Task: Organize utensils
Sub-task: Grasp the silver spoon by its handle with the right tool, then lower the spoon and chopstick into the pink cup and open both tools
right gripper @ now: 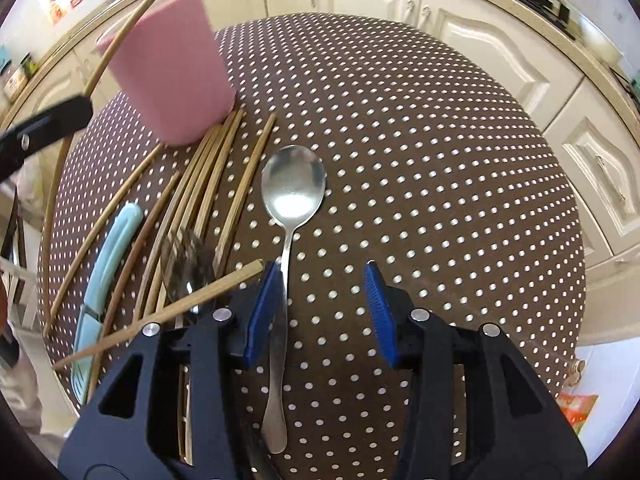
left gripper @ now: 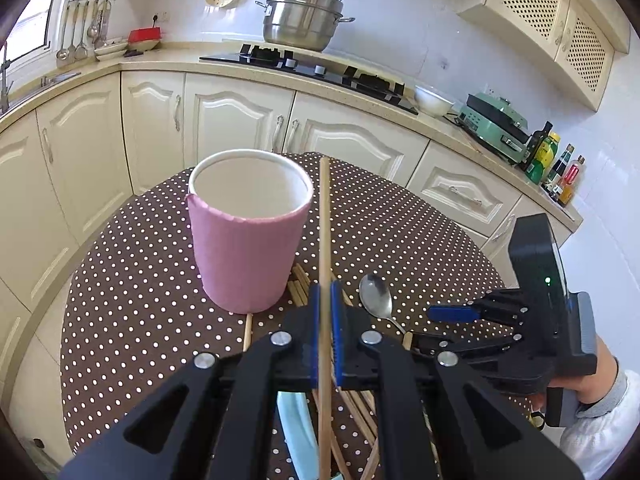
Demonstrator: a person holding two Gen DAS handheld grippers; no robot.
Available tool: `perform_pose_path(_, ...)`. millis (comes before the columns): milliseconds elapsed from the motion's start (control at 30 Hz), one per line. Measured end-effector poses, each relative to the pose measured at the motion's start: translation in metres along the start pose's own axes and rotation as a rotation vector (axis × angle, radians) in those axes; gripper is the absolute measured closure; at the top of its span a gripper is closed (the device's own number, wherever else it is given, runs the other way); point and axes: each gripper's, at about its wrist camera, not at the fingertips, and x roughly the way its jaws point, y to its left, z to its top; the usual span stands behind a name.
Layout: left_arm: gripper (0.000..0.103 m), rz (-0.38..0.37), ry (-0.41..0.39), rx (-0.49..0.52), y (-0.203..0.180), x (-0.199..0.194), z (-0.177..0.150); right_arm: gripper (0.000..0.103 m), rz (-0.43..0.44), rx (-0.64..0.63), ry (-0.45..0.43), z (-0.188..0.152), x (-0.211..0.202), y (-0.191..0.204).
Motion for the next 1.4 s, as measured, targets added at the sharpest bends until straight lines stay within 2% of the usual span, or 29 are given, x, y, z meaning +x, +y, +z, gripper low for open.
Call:
perform_pose_path(67,0.098,-0.002,0.004,-0.004,0.002,0.001,-0.001,0.067,0.022,0.005,0.002,-0.001,0.0,-0.001)
perform_pose_path(200,0.098,-0.008,0.005,-0.02,0.001,0.002,0.0,0.072,-0.001,-0.045,0.022,0.006,0.007,0.006)
perform_pose_path(267,0.098,-0.011,0.001,-0.024,0.001,0.001,0.001,0.081,0.0,-0.052,0.036,0.011,0.01,0.004)
perform_pose_path(433,0.098,-0.015,-0.014,-0.025,0.0,-0.002,0.004,0.095,0.001,-0.064,0.062,0.021,0.013,-0.005)
perform_pose_path(700,0.098,-0.038,-0.075,-0.01,-0.005,-0.015,0.011,0.099,0.038,-0.015,0.001,0.02,0.012,-0.024)
perform_pose_path(800,0.098,-0.047,-0.103,-0.017,-0.005,-0.02,0.015,0.099,0.06,0.003,-0.054,0.017,0.0,-0.029)
perform_pose_path(967,0.098,-0.069,-0.197,-0.022,-0.005,-0.034,0.024,0.099,0.11,0.034,-0.198,0.025,-0.039,-0.032)
perform_pose_path(1233,0.098,-0.078,-0.433,-0.055,0.009,-0.062,0.052,0.099,0.26,0.051,-0.516,0.058,-0.112,-0.022)
perform_pose_path(1400,0.098,-0.073,-0.599,-0.075,0.021,-0.074,0.069,0.099,0.348,0.024,-0.664,0.088,-0.126,0.006)
